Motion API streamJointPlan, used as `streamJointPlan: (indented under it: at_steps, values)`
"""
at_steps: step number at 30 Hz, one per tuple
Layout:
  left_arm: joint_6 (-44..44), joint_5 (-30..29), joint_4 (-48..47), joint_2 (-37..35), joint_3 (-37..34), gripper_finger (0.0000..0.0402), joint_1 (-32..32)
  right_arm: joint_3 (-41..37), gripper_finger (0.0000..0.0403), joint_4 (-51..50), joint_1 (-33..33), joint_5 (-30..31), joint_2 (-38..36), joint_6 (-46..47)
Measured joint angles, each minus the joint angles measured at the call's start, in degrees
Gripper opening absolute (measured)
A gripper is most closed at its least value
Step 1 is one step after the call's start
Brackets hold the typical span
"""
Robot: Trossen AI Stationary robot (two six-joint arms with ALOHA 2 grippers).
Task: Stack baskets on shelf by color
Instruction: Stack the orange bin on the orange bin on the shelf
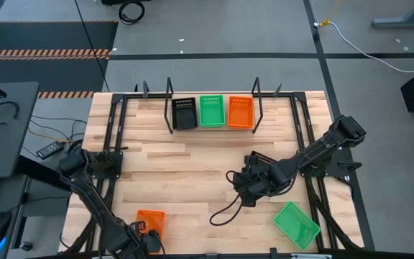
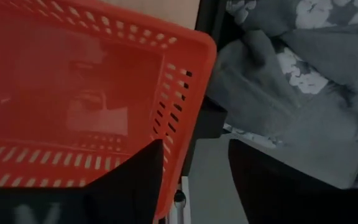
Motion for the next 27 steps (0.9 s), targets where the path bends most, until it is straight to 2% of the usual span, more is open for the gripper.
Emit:
streamJointPlan:
  at_steps: [4, 9, 12, 17, 21, 27]
  values:
    - [3.36, 0.89, 1.51, 2.71, 0.01, 0.0187, -0.58, 0.0, 0.013, 0.0, 0.0, 0.0, 0.0, 0.02]
    - [6.83, 1.84, -1.42, 5.62, 0.0, 0.016, -0.22, 0.0, 0.013, 0.04, 0.0, 0.0, 0.0, 0.02]
    - [8.12, 1.54, -4.86, 6.24, -0.02, 0.012, 0.55, 0.0, 0.013, 0.02, 0.0, 0.0, 0.0, 0.04]
    - [11.72, -0.54, -10.55, 6.18, 0.02, 0.0017, 2.5, 0.0, 0.013, 0.07, 0.0, 0.0, 0.0, 0.09]
    - [16.58, -4.13, -14.67, 6.09, 0.01, 0.0007, 5.78, 0.0, 0.013, 0.05, 0.0, 0.0, 0.0, 0.05]
    - [29.75, -12.31, -17.01, 3.27, 0.0, 0.0004, 14.03, 0.0, 0.013, -5.57, 0.0, 1.41, -0.22, 1.83]
